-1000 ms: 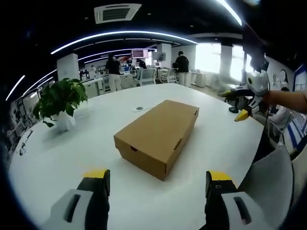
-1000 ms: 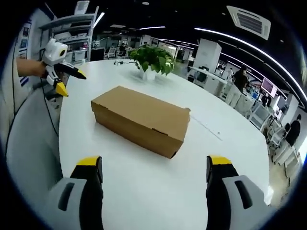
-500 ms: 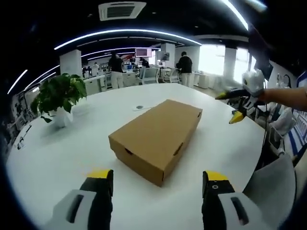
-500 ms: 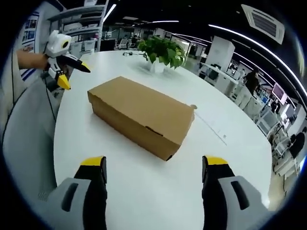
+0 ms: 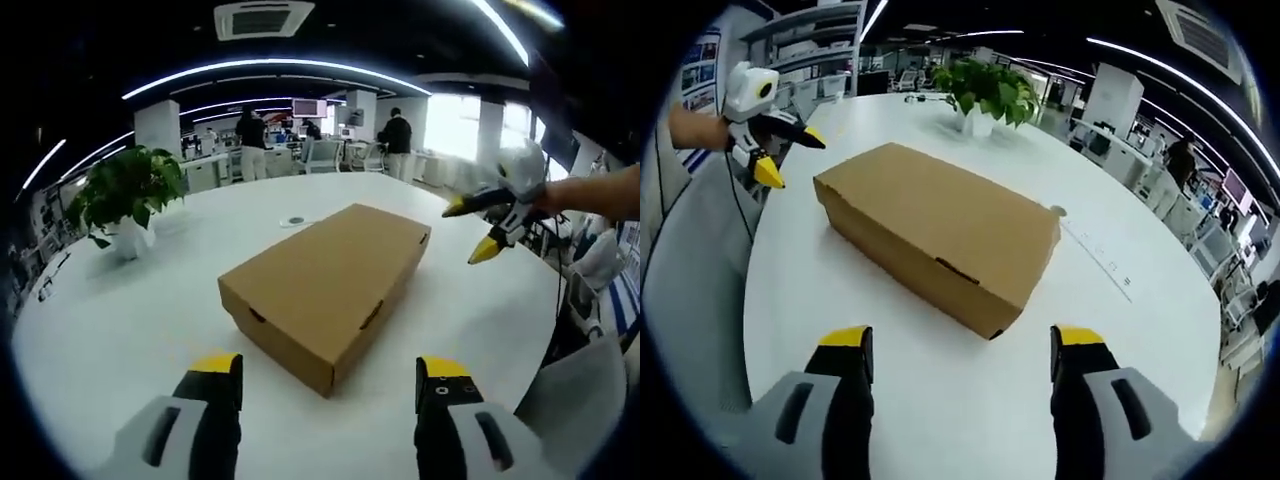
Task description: Operate the shoe box by opening the lid, removing the specified soft item, and placing it in the target area until the item is outside and the box remains undamaged.
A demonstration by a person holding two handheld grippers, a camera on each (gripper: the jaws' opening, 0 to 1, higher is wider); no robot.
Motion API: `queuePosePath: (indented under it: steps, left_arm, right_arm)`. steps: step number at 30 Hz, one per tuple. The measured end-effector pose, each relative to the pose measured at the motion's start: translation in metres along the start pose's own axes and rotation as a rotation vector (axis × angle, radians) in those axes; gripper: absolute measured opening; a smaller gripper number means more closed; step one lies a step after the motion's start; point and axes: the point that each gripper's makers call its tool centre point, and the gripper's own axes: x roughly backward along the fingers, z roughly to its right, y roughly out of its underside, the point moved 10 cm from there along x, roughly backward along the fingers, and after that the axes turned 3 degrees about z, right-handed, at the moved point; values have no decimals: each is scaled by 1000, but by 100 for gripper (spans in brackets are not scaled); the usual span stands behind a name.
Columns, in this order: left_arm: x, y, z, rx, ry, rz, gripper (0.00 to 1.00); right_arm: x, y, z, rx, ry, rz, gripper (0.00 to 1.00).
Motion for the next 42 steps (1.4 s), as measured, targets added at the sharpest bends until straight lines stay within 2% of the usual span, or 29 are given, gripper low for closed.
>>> queuePosePath:
  steps: [16, 24, 30, 34, 42]
  left_arm:
    - [-24, 4, 2, 1, -51, -3, 61]
    - [-35, 2, 1, 58, -74, 9, 54]
    - [-43, 1, 7, 55, -78, 14, 52]
    - [-45, 2, 4, 47, -102, 7, 50]
    - [-50, 4, 6, 29, -120, -4, 53]
  right_arm:
    - [-27, -8, 21, -17, 9, -29, 60]
    - [-41, -7, 25, -32, 7, -42, 54]
    - [-48, -8, 26, -43, 6, -39, 50]
    - [-51, -6, 29, -56, 12, -41, 46]
    - [-54, -6, 28, -58, -16, -41, 44]
